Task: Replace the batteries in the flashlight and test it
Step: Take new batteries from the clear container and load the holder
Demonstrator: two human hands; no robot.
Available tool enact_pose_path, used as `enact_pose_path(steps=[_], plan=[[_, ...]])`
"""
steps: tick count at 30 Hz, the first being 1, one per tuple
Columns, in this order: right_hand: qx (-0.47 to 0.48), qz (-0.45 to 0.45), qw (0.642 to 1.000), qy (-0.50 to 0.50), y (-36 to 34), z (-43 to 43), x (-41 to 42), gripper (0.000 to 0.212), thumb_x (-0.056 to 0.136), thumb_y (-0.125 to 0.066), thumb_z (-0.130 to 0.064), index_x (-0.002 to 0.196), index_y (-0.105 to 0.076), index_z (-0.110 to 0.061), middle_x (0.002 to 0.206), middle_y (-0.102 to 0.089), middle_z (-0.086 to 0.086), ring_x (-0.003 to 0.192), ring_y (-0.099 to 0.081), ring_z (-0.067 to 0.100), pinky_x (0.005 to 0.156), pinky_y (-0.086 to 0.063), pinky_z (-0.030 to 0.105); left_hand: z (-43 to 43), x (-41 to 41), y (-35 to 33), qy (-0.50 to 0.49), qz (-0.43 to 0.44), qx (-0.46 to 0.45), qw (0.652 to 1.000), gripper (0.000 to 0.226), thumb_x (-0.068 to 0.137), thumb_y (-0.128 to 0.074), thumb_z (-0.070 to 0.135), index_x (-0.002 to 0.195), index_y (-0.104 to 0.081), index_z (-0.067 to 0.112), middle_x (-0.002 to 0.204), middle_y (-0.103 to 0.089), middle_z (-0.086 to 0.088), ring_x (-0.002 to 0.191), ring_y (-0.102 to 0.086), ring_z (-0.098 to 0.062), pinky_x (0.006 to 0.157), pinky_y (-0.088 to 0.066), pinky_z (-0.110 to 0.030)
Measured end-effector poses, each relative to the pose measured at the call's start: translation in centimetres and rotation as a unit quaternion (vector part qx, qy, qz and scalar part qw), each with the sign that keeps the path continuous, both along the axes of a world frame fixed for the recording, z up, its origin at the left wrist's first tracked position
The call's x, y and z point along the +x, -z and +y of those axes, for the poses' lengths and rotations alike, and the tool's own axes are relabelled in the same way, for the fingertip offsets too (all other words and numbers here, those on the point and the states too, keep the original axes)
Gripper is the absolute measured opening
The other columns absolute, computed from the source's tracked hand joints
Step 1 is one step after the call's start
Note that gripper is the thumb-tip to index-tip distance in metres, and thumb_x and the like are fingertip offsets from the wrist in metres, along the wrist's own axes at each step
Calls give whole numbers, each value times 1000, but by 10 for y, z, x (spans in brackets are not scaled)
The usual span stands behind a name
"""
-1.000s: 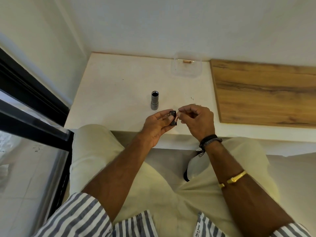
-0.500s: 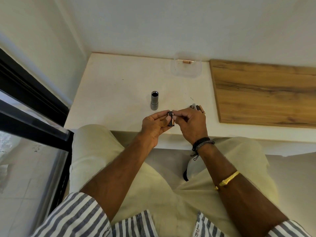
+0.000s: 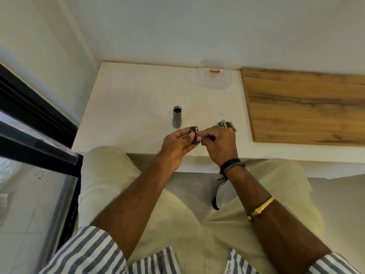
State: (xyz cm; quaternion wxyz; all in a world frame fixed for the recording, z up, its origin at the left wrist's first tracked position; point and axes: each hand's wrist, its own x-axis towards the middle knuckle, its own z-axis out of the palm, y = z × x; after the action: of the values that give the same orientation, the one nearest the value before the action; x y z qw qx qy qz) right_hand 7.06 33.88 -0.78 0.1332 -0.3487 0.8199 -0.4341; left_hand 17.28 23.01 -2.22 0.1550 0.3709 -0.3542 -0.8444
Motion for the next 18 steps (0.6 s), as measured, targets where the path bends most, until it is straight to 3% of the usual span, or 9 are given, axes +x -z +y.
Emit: enact_pose_path(steps=[5, 12, 18], plan=[[-32, -60, 997, 34, -4, -1, -5, 14, 87, -76, -5, 98, -80, -12, 87, -76, 2, 76, -72, 13, 78, -62, 27, -1, -5, 1, -2, 6, 46, 999, 21, 92, -62, 1, 113, -67, 2, 108, -73, -19, 99, -72, -29, 87, -59, -37], [-109, -159, 974, 118, -11, -12, -41, 13, 85, -77, -6, 94, -81, -15, 82, -78, 5, 73, -75, 21, 79, -64, 44, -4, -13, 0, -16, 9, 88, 996, 28, 93, -61, 1, 121, -61, -3, 117, -69, -22, 108, -68, -32, 93, -56, -40], [-148, -178, 964, 130, -19, -47, -92, 13, 85, -75, -2, 95, -80, -7, 85, -77, 10, 77, -74, 21, 75, -64, 40, -11, -19, 4, -30, 17, 113, 993, 21, 93, -60, -1, 113, -64, -2, 99, -70, -18, 97, -68, -29, 92, -57, -42]])
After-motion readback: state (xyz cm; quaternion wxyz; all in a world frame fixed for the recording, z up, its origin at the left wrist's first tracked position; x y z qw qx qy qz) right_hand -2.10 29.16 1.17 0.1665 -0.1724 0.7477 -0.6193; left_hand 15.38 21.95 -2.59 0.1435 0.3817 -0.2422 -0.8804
